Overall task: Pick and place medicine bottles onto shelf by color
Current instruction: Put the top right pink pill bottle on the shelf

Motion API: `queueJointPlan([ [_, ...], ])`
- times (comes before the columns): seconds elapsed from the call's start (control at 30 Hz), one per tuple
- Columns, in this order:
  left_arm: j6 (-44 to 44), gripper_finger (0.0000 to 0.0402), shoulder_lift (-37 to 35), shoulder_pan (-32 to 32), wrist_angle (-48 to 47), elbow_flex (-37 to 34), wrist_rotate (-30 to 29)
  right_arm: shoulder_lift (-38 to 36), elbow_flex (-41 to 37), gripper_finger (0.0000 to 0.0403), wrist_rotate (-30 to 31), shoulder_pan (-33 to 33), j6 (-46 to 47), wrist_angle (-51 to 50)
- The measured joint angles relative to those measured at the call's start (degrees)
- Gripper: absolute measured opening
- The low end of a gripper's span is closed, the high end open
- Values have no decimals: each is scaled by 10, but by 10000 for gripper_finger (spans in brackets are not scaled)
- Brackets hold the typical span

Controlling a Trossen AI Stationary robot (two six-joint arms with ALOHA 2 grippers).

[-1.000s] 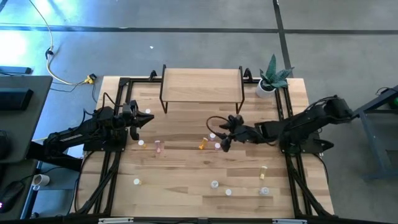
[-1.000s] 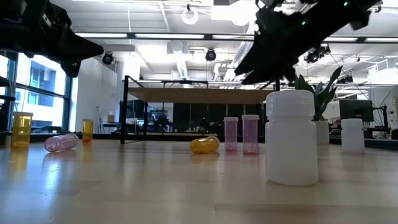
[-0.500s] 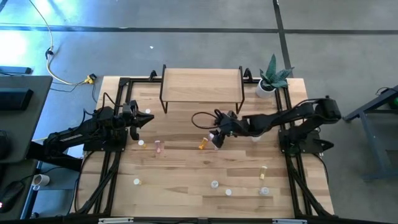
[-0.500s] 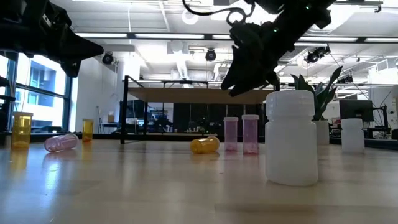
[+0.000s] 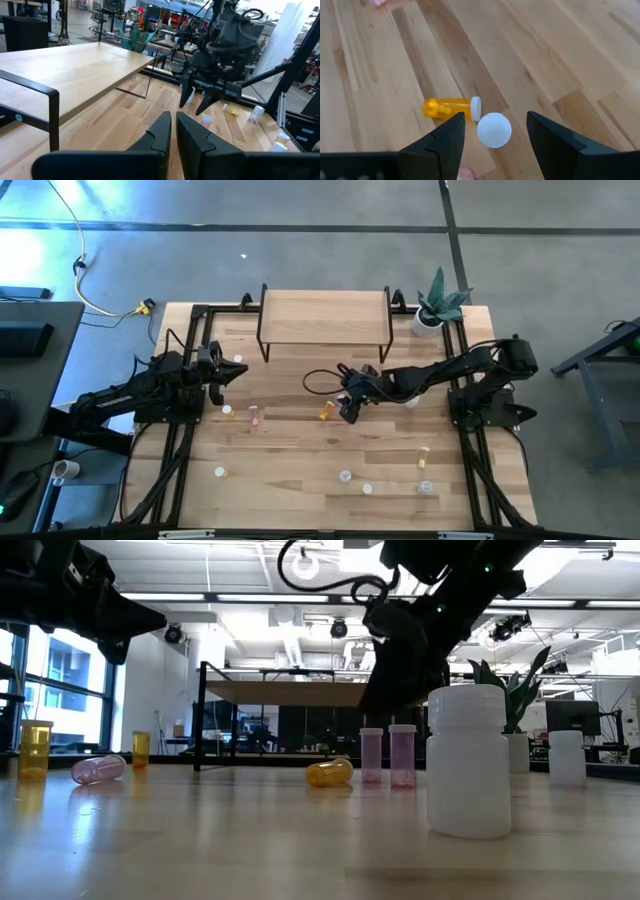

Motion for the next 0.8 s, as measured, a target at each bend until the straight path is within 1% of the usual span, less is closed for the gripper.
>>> queueJointPlan([
  [0.17,0,19,0,0,-4,0,0,8,0,204,-12,-1,11,0],
  [0.5,0,19,0,0,-7,0,-2,10,0,204,-13,-4,14,-5],
  [0.8,0,19,0,0,-10,0,-2,41,0,204,-15,-4,24,12],
])
